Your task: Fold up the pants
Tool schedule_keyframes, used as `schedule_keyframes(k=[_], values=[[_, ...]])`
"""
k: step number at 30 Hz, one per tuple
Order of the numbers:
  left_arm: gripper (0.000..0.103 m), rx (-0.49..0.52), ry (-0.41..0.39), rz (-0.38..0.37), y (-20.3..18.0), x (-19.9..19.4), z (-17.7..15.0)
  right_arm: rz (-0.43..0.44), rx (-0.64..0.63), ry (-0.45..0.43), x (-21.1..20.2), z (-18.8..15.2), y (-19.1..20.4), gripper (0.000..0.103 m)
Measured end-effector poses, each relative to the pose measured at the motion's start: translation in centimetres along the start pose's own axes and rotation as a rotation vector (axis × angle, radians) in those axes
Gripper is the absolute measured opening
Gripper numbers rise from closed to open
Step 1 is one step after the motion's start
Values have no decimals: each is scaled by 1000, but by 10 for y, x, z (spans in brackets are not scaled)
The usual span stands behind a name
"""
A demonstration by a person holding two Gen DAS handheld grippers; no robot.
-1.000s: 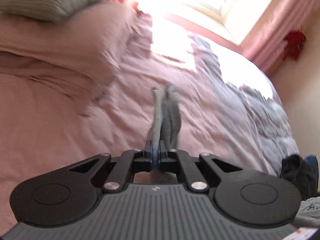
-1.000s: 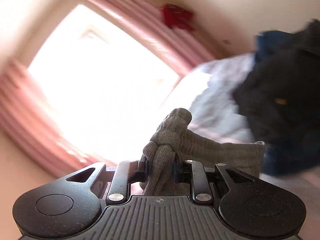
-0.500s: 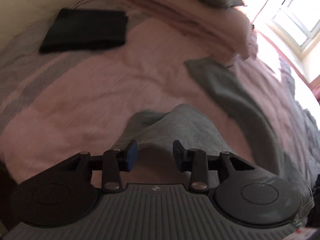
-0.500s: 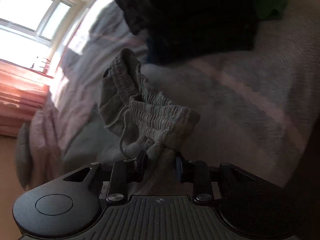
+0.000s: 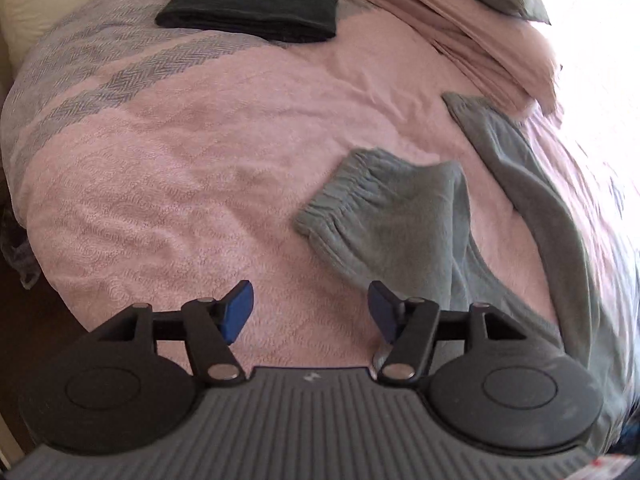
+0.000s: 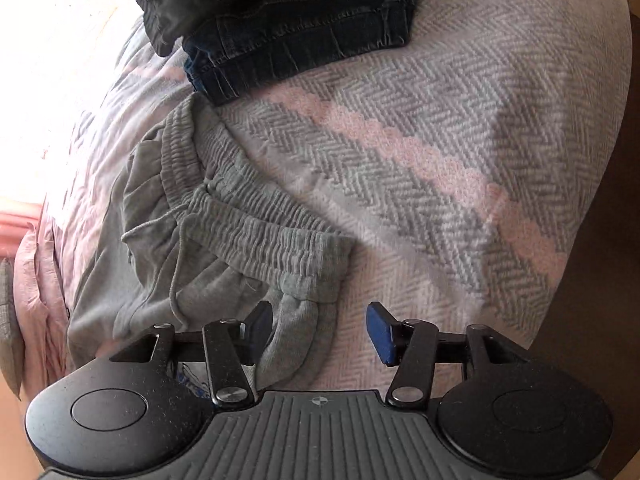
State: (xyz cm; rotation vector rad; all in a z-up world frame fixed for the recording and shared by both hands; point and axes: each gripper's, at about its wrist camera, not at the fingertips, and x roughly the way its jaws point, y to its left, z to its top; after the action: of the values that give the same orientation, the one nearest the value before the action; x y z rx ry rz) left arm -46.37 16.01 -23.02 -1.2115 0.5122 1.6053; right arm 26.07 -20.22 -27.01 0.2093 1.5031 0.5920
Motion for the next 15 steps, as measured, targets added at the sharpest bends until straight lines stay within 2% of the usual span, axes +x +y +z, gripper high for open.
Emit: schedule_keyframes(k=[4,9,10,11,12,14,15], values=[[66,-127,-14,-61,9,27,12,-4,-13,-11,9,-9,3,50],[69,-200,25,-124,7,89,15,-12,33,-50,23,-27,1,50],[63,-201,32,-120,6,102,16,-15,42,-56,26,-31,0,50],[50,-187,28,-113,5,111,18,-21,47,-64,28,-36,1,51],[11,-157,23,-95,4,117,22,-27,48,-73,28,-40,1,51],[7,-96,-26,-88,4,110,34,-38,47,-94,26,-47,4,51],[6,-36,-99,-90,5,96,43,-36,47,-102,24,-50,5,51]])
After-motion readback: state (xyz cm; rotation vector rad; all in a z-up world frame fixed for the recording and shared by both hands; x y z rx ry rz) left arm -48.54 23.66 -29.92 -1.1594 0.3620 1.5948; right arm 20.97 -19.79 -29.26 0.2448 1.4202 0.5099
